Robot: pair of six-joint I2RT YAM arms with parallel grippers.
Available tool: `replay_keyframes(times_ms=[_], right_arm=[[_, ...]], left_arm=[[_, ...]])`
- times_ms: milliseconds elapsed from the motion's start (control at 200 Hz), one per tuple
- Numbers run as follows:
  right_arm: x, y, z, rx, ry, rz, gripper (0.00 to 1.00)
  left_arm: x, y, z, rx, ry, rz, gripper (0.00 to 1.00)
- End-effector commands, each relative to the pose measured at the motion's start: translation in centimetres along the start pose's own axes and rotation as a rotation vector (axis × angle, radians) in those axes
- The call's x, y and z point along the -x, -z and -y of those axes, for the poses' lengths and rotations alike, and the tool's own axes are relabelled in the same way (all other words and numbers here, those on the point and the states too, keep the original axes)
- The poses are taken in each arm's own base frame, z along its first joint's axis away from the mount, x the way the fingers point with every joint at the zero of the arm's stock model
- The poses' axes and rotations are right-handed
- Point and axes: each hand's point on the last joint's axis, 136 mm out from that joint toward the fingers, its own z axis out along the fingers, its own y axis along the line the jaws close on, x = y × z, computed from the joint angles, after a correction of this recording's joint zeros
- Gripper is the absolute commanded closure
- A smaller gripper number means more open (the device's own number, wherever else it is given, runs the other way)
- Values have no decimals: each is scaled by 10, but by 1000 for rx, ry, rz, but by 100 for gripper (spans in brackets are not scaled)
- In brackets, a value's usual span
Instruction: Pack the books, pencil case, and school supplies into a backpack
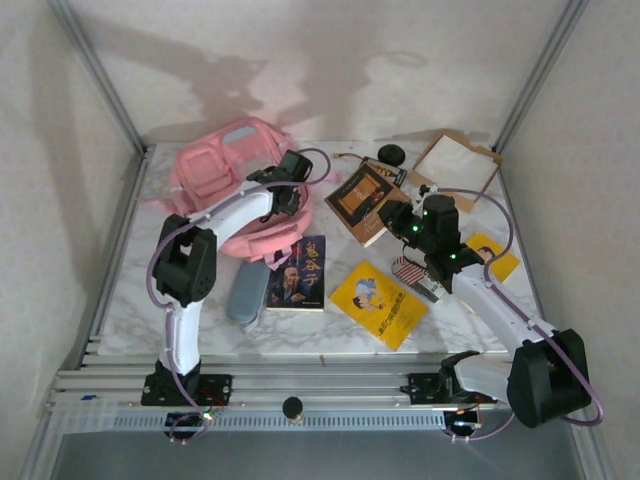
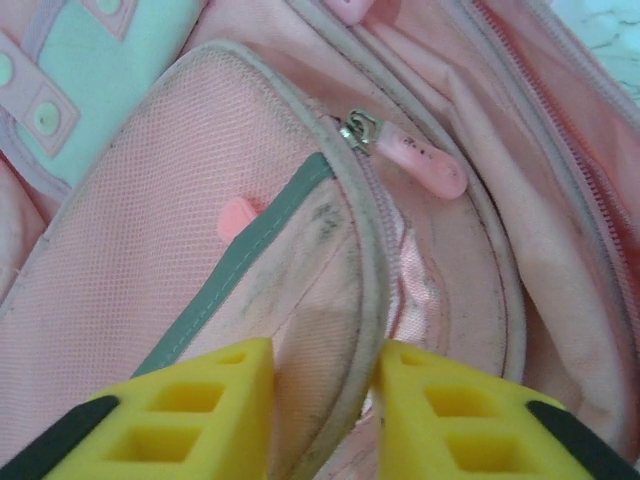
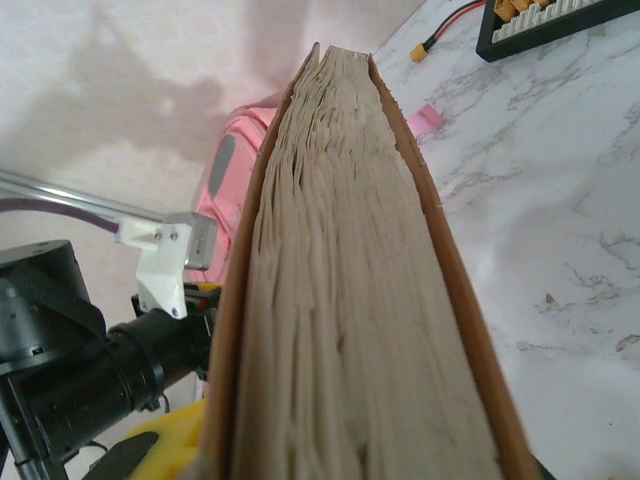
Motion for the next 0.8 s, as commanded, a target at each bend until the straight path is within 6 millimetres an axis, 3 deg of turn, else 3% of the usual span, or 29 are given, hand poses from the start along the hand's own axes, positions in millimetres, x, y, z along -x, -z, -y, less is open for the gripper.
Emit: replay_keyframes(times_ms=[0,170,466,681,796], right_arm=[[18,11,-27,90,38,68,100],[20,11,-27,83,53,72,100],[12,-1,-30,113,32,33,100],[5,-23,-46,149,21,-4,100],[5,-36,-55,188,11,-18,100]], left_arm=[[7,-5,-24,57,6,-4,80],[13,-7,-32,37,-1,-3,100],[26,6,-36,18,13,34,100],[57,48,-59,46,90,160,100],[66,60,-66,53,101,183,100]])
